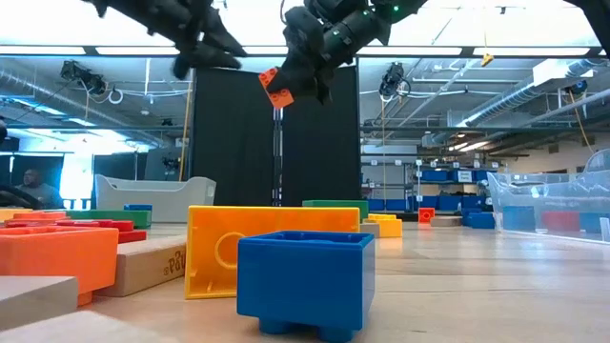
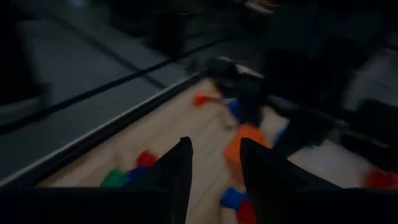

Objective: Sort blocks by size
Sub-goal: Put the large orange game piece into the gray bin

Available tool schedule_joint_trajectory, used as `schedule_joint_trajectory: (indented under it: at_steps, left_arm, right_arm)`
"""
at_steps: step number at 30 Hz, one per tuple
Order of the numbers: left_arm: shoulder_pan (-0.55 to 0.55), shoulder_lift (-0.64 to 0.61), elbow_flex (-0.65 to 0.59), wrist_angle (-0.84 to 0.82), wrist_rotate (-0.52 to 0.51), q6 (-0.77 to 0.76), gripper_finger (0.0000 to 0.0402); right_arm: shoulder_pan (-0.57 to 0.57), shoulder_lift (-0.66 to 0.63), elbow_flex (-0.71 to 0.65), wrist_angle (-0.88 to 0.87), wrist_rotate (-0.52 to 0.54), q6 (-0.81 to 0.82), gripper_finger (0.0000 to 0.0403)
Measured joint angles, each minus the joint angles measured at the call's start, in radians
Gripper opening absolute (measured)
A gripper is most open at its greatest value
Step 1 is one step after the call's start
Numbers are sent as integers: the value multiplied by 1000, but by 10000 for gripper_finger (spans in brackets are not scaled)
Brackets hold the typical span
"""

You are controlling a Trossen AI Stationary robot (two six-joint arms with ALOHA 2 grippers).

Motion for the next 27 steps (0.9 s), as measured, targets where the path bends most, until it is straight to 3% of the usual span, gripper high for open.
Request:
schedule_joint_trajectory:
  at_steps: [4, 8, 11, 13, 19, 27]
  left_arm:
    - [124, 62, 1, 81, 279, 135, 142]
    - [227, 140, 0, 154, 542, 204, 142]
    - [279, 202, 0, 194, 644, 223, 142]
    - [297, 239, 0, 232, 632, 219, 142]
    - [307, 329, 0, 279, 461, 164, 142]
    - [305, 383, 0, 315, 481, 90, 142]
  right_arm:
    - [8, -6, 0, -2, 7, 77, 106]
    - [26, -38, 0, -1, 102, 112, 106]
    - [39, -62, 0, -2, 167, 133, 106]
    - [50, -75, 0, -12, 212, 135, 106]
    - [93, -98, 0, -87, 367, 154, 110]
    - [117, -96, 0, -115, 405, 205, 110]
